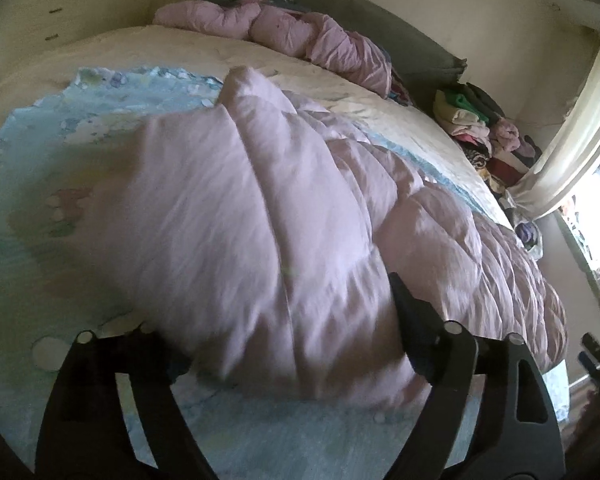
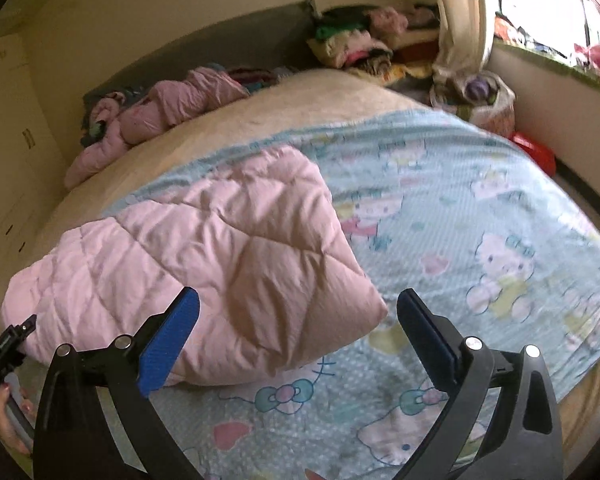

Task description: Fold large clothes

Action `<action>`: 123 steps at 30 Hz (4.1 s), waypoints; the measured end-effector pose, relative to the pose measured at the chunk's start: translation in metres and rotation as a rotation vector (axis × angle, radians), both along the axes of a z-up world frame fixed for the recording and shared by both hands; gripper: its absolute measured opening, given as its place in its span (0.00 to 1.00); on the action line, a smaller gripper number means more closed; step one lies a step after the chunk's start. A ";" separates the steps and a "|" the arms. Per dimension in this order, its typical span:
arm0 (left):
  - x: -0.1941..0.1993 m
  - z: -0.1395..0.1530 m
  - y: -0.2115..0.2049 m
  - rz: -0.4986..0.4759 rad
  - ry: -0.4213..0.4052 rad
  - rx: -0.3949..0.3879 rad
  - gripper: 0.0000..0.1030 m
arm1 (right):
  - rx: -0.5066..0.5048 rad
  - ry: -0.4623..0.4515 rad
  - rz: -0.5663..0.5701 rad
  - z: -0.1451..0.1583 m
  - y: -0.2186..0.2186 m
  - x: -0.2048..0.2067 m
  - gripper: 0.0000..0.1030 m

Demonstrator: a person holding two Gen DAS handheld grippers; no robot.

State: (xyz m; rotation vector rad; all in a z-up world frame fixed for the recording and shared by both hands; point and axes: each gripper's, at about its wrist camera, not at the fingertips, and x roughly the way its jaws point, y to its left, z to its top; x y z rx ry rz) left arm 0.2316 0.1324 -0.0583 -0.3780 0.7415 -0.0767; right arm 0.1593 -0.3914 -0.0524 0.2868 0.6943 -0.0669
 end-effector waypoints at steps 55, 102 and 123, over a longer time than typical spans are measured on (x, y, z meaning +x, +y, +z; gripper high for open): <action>-0.201 0.088 -0.109 -0.063 -0.167 0.265 0.91 | -0.042 -0.127 0.288 0.034 0.055 -0.155 0.96; -0.208 0.095 -0.105 -0.051 -0.178 0.273 0.91 | -0.047 -0.133 0.310 0.040 0.064 -0.159 0.96; -0.209 0.097 -0.098 -0.048 -0.175 0.274 0.91 | -0.052 -0.142 0.329 0.046 0.067 -0.160 0.96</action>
